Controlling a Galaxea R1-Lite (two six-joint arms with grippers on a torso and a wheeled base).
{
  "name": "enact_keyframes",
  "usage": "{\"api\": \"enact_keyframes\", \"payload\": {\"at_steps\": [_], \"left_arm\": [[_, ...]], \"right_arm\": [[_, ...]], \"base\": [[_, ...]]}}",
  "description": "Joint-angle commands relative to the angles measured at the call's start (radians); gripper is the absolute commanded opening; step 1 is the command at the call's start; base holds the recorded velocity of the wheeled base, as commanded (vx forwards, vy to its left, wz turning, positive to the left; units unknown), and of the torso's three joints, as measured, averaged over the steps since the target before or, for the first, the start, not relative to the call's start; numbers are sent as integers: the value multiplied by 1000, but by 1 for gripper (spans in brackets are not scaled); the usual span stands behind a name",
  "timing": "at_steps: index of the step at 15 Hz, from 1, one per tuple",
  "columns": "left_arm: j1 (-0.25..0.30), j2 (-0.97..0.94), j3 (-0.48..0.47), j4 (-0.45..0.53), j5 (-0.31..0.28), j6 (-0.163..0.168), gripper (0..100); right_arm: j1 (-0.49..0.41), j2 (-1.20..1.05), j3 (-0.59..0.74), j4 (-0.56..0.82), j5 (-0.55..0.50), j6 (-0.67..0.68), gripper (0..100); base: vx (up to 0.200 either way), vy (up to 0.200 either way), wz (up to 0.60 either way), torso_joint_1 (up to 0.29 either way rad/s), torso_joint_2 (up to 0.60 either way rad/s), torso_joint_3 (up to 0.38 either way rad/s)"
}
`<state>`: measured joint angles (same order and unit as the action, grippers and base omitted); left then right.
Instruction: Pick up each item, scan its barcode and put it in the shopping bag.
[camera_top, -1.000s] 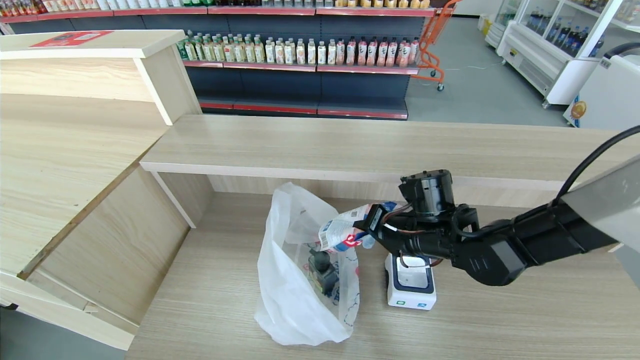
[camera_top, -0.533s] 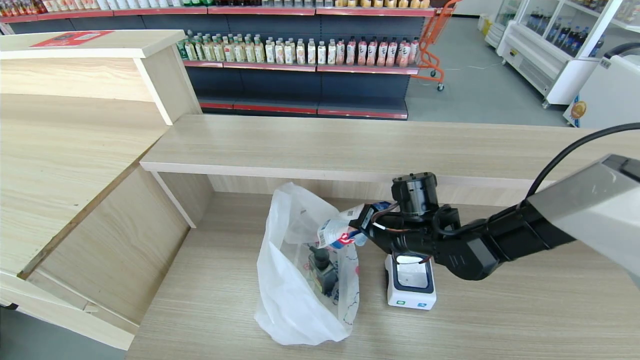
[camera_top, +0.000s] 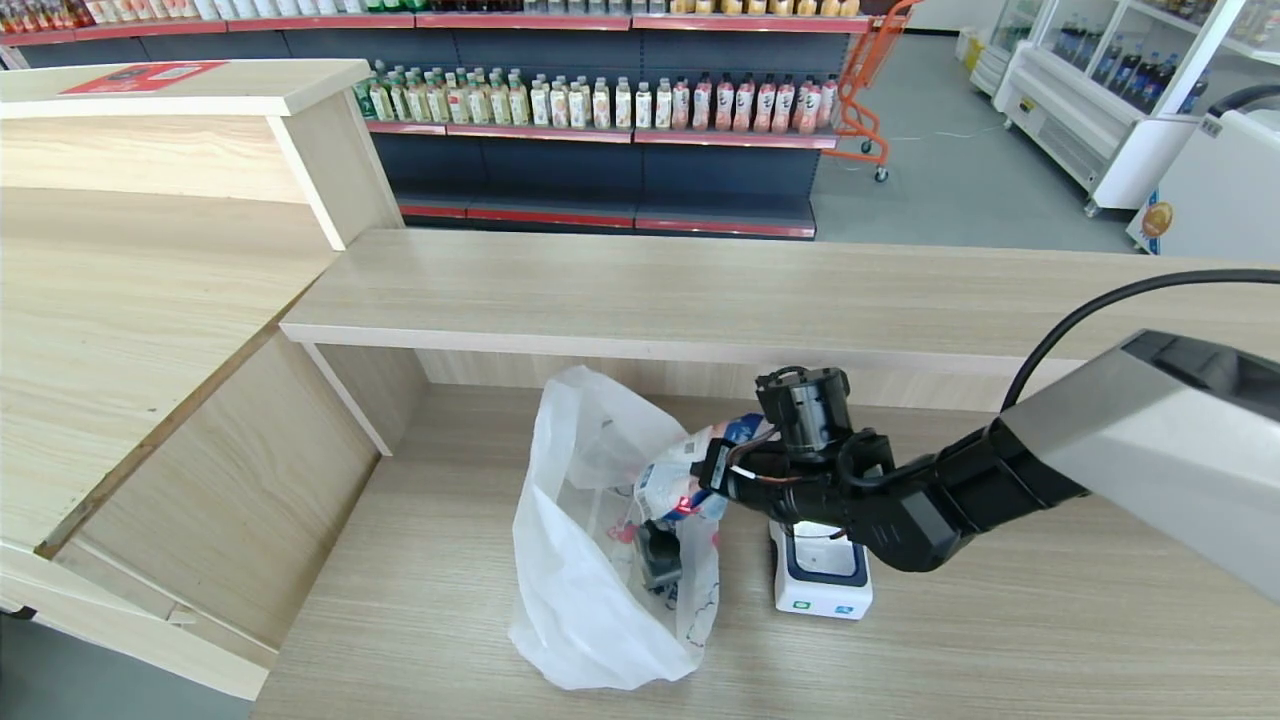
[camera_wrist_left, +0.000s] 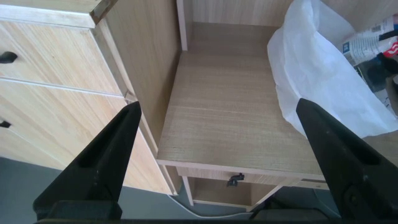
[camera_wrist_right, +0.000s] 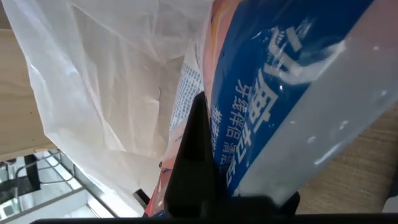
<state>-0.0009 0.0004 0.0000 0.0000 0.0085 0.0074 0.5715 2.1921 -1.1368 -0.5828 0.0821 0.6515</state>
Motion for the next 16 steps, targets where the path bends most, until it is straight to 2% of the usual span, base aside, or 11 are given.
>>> {"api": "enact_keyframes", "payload": {"at_steps": [1,3,9,10,16], "left_arm": [[1,0,0,0,1,0,100],[1,0,0,0,1,0,100],[1,0,0,0,1,0,100],[1,0,0,0,1,-1,100],[1,0,0,0,1,0,100]], "right_arm": [[7,21,9,-23,1,-41,0],[14,37,8,-68,1,-47,0],[14,66,-15,-88,7,-78,0],[14,69,-34,-88,8,-78,100],[11,81,-106,-88,85,-78,100]], "base": [[0,0,0,0,0,0],[0,0,0,0,0,0],[0,0,0,0,0,0],[0,0,0,0,0,0],[0,0,0,0,0,0]]}}
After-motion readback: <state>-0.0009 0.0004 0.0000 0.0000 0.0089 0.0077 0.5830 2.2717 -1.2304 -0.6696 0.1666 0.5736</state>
